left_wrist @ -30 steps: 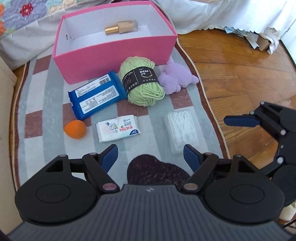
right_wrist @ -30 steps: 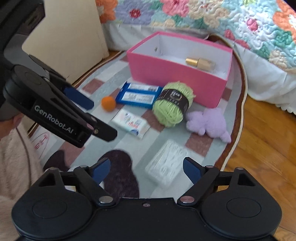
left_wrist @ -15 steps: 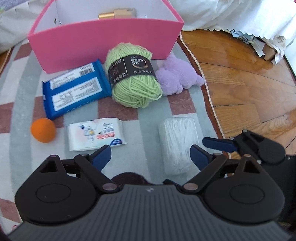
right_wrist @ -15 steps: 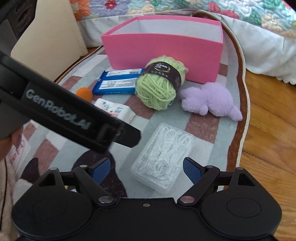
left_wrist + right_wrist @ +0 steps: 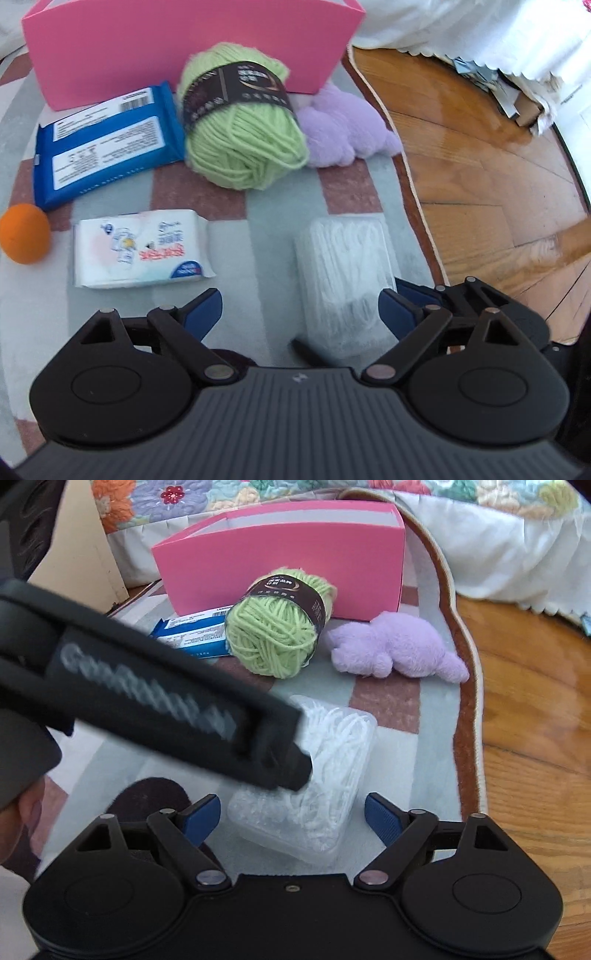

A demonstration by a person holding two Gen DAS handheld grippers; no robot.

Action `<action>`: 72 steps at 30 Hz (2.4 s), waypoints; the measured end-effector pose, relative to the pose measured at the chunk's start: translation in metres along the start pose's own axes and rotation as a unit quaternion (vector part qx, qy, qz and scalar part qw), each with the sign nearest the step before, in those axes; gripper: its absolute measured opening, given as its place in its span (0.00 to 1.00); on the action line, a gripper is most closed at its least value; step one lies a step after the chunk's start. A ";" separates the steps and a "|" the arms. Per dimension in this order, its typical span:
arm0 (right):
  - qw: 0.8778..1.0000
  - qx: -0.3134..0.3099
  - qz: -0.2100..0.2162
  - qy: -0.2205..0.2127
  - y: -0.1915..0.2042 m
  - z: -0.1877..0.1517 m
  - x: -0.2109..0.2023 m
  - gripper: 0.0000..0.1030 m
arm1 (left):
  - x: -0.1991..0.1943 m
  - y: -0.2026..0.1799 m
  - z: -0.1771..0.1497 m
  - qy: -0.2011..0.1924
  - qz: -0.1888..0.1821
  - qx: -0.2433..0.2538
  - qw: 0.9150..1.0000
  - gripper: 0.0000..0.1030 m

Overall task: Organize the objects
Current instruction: 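Lower the left tool and close it on the clear cotton-swab box, then carry the swab box with the left tool into the pink box and open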

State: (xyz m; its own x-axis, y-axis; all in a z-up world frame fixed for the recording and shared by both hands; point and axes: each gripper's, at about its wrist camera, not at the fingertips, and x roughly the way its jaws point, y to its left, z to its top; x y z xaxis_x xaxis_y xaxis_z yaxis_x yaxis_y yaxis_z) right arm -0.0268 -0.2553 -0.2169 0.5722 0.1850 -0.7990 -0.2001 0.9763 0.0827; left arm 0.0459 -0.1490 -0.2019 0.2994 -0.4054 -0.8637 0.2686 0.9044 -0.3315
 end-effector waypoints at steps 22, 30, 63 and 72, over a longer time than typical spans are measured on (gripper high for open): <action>0.999 -0.003 0.028 0.044 0.009 0.014 -0.038 0.66 | -0.039 -0.026 -0.010 0.033 -0.041 -0.020 0.998 0.51; 0.996 -0.025 0.047 0.065 0.024 0.037 -0.073 0.66 | -0.085 -0.029 -0.002 0.041 -0.040 -0.019 0.998 0.51; 0.993 -0.101 0.051 -0.019 0.052 0.186 -0.131 0.66 | -0.204 -0.015 0.115 -0.064 -0.024 -0.008 0.998 0.50; 0.994 -0.081 0.067 -0.015 0.041 0.235 -0.062 0.66 | -0.163 0.027 0.177 -0.060 0.001 -0.018 0.998 0.50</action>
State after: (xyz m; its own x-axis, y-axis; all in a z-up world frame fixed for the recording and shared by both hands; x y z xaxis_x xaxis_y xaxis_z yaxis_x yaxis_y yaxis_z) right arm 0.1167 -0.2004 -0.0244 0.5538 0.3182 -0.7694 -0.4012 0.9117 0.0883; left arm 0.1665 -0.0822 -0.0031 0.4086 -0.4145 -0.8132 0.2354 0.9087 -0.3448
